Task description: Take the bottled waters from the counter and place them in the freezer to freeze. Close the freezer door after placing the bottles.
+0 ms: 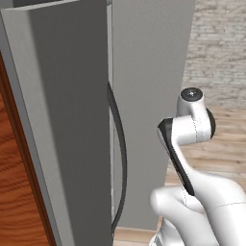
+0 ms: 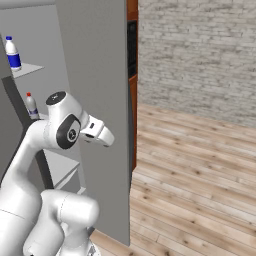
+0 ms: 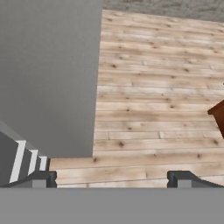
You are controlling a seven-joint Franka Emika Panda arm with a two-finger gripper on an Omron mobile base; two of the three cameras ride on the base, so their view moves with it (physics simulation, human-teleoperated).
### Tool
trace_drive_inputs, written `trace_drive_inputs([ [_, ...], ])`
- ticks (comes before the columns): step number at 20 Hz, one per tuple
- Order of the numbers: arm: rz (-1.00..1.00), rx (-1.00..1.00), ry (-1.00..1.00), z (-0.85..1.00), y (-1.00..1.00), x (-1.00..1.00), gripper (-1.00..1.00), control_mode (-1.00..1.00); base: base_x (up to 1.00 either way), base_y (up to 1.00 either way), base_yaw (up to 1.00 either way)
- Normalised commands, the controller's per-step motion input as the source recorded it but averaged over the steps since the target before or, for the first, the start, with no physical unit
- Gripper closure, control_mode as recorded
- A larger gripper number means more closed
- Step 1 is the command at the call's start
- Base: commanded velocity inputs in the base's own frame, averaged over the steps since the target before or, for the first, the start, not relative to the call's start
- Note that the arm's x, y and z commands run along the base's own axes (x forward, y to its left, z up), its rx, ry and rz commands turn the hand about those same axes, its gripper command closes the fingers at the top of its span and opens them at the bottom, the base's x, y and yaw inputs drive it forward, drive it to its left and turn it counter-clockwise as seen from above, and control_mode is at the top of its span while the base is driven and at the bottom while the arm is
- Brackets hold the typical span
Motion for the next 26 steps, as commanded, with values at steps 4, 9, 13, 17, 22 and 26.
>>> trace_drive_inputs([
  [4, 0.0, 0.0, 0.0, 0.0, 0.0, 0.0, -1.0, -1.0, 0.0, 0.0, 0.0],
  [9, 0.0, 0.01, 0.0, 0.0, -0.13, -0.07, -1.0, 1.0, -0.06, -0.1, 0.0],
  [13, 0.0, 0.0, 0.0, 0.0, 0.0, 0.0, -1.0, 1.0, -0.23, -0.78, 0.05],
  [17, 0.0, 0.0, 0.0, 0.0, 0.0, 0.0, -1.0, 1.0, -0.06, -0.71, 0.07],
  [22, 0.0, 0.0, 0.0, 0.0, 0.0, 0.0, -1.0, 1.0, 0.0, -0.84, 0.37],
  [26, 0.0, 0.0, 0.0, 0.0, 0.0, 0.0, -1.0, 1.0, 0.0, -0.55, 0.58],
])
